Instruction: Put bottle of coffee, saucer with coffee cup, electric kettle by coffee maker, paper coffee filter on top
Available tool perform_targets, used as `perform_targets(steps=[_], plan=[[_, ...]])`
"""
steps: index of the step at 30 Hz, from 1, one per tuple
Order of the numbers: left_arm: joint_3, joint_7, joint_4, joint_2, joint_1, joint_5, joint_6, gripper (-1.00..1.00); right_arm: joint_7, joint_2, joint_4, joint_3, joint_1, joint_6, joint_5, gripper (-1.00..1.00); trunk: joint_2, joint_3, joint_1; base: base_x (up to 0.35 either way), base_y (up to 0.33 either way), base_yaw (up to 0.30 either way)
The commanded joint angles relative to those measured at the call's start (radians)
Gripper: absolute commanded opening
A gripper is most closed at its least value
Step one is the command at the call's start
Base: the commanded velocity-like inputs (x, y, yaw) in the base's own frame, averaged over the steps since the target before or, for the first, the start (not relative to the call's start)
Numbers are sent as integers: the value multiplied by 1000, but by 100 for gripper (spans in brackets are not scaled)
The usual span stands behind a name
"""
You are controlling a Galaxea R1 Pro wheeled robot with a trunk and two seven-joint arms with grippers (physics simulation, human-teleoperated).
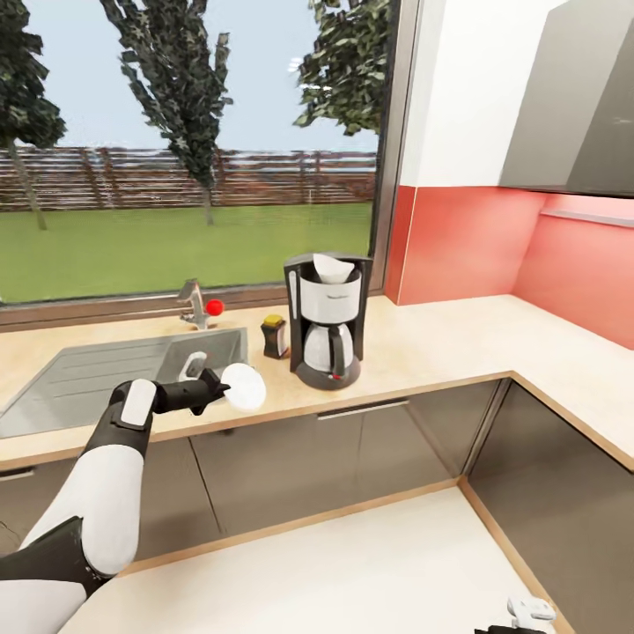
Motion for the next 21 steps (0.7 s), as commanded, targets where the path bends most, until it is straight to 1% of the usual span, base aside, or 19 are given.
perform_targets(steps=[1,5,7,9,10,13,14,18,20,21], plan=[[5,-10,0,-1,-2,-10,5,-100,4,0,0,8,-1,1,-10,100,-2,-2,1,173,-228,0],[6,-10,0,-2,-2,-10,5,-100,4,0,0,8,-1,1,-10,100,-2,-2,1,87,-253,0],[8,-10,0,-2,-2,-3,5,-100,4,0,0,8,-1,1,-10,100,-2,-2,1,112,-258,18],[11,-10,0,-1,-1,23,4,-100,4,0,0,8,-1,1,-10,100,-2,-2,1,201,-202,116],[14,-9,2,0,4,43,-3,-100,4,-1,0,8,-1,1,-11,100,-2,-2,1,275,-95,210],[18,-6,8,1,49,70,-30,-100,4,-2,0,7,-1,1,-12,100,-2,-2,1,309,-40,225],[19,-6,8,1,62,74,-36,-100,4,-2,0,7,-1,1,-12,100,-2,-2,1,320,-10,99],[19,2,10,0,77,75,-44,-100,4,-8,0,9,-1,2,-10,100,-2,-2,1,123,-3,27],[17,5,10,-1,96,76,-46,-100,-4,-8,1,10,0,1,-9,100,-2,-2,1,20,0,4],[16,6,10,-2,114,77,-47,-100,-16,-8,1,11,0,1,-9,100,-2,-2,1,8,0,2]])
